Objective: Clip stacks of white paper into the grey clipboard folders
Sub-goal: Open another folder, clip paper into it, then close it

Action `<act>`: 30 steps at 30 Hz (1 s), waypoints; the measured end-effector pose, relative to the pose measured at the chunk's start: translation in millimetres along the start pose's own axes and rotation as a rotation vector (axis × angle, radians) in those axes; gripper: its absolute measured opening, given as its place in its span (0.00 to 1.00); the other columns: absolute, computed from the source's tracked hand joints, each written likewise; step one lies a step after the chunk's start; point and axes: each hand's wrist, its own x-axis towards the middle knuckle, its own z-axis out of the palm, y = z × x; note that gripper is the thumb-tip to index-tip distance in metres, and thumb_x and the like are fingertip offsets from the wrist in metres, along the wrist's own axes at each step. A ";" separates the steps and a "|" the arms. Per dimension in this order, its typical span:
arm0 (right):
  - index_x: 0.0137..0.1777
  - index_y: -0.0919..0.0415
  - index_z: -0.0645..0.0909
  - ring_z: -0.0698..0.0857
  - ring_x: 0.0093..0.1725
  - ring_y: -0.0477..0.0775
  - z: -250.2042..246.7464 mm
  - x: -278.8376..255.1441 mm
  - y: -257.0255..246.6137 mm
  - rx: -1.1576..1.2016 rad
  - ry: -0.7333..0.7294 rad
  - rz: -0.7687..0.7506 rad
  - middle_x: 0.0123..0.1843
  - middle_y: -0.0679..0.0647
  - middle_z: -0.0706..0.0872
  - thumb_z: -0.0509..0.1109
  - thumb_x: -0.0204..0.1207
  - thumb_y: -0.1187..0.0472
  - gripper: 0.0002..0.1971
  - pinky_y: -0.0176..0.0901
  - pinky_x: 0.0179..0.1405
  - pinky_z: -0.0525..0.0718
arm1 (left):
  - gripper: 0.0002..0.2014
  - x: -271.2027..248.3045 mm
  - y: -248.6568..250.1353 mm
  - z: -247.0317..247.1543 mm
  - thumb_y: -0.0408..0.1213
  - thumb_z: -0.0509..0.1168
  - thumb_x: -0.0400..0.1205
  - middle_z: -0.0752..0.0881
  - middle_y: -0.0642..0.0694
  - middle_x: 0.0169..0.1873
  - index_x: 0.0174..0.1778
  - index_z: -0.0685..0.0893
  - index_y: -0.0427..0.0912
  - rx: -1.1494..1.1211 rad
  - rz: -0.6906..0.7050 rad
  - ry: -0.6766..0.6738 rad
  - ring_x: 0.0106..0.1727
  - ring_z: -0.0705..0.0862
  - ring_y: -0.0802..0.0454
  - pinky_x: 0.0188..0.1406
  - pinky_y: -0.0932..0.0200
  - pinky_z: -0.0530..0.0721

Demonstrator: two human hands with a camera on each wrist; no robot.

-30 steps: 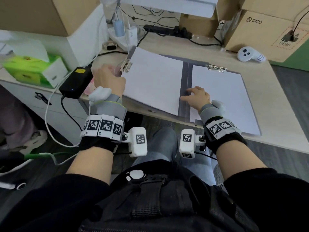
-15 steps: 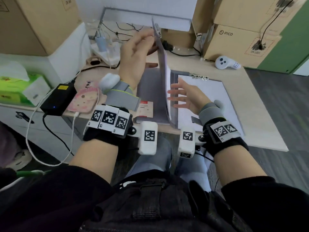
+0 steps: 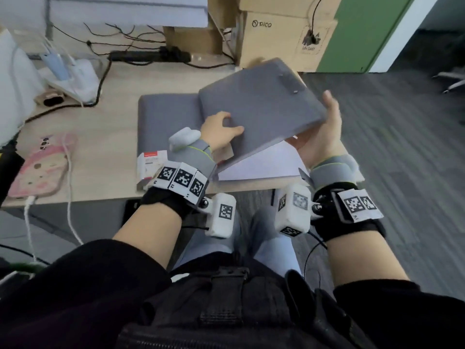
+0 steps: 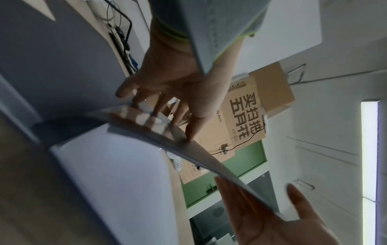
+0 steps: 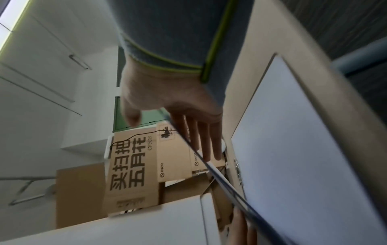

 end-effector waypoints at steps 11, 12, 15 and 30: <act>0.64 0.67 0.81 0.81 0.45 0.52 -75.2 24.0 43.9 -0.701 0.471 -0.029 0.46 0.55 0.85 0.71 0.71 0.72 0.20 0.34 0.42 0.80 | 0.33 4.8 -19.9 15.1 0.35 0.77 0.68 0.80 0.41 0.58 0.64 0.66 0.38 -0.400 -0.384 0.174 0.57 0.85 0.40 0.58 0.42 0.85; 0.68 0.66 0.78 0.81 0.50 0.52 -74.5 24.4 43.9 -0.758 0.479 -0.027 0.53 0.55 0.84 0.73 0.70 0.69 0.24 0.37 0.50 0.81 | 0.30 3.8 -19.9 14.9 0.30 0.75 0.71 0.80 0.41 0.59 0.64 0.66 0.40 -0.488 -0.391 0.180 0.52 0.86 0.41 0.52 0.43 0.87; 0.69 0.65 0.76 0.82 0.63 0.56 -65.1 25.7 41.7 -0.980 0.451 0.002 0.64 0.57 0.84 0.77 0.68 0.63 0.29 0.45 0.66 0.78 | 0.35 2.0 -25.1 12.6 0.23 0.67 0.76 0.75 0.42 0.67 0.77 0.60 0.40 -0.677 -0.396 0.244 0.45 0.84 0.46 0.43 0.49 0.85; 0.60 0.67 0.83 0.82 0.40 0.57 20.9 41.3 90.0 -1.046 0.154 0.095 0.41 0.57 0.84 0.77 0.65 0.61 0.23 0.53 0.54 0.86 | 0.09 -30.0 -97.1 -74.1 0.27 0.71 0.70 0.85 0.42 0.35 0.31 0.78 0.42 -0.610 -0.375 0.508 0.34 0.85 0.45 0.37 0.55 0.90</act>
